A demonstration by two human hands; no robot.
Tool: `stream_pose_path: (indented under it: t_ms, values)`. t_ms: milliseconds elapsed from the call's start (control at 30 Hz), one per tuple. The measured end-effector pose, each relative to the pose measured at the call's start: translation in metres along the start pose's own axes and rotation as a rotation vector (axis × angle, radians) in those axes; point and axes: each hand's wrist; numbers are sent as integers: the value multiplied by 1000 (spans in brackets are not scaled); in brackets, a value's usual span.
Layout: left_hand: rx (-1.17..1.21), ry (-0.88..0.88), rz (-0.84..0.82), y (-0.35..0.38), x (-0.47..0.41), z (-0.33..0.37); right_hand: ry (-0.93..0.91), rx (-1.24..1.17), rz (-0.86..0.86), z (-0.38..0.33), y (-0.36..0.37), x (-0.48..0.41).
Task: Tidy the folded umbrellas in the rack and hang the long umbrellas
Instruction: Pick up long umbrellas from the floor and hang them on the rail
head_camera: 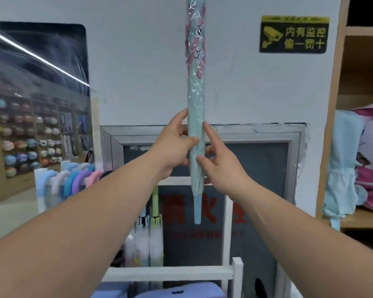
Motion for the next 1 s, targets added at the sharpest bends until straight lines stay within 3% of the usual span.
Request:
stream_pose_path:
  t_ms: [500, 1000]
  values:
    - [-104, 171, -9, -38, -75, 15, -53, 132, 115, -24, 52, -77]
    - [-205, 286, 147, -53, -78, -16, -101, 98, 147, -8, 90, -75]
Point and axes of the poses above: each hand's wrist, its own x-axis away from the middle knuckle, its own y-axis out of the palm, z = x × y, and after that the axes turned 15 degrees about z, right-handed
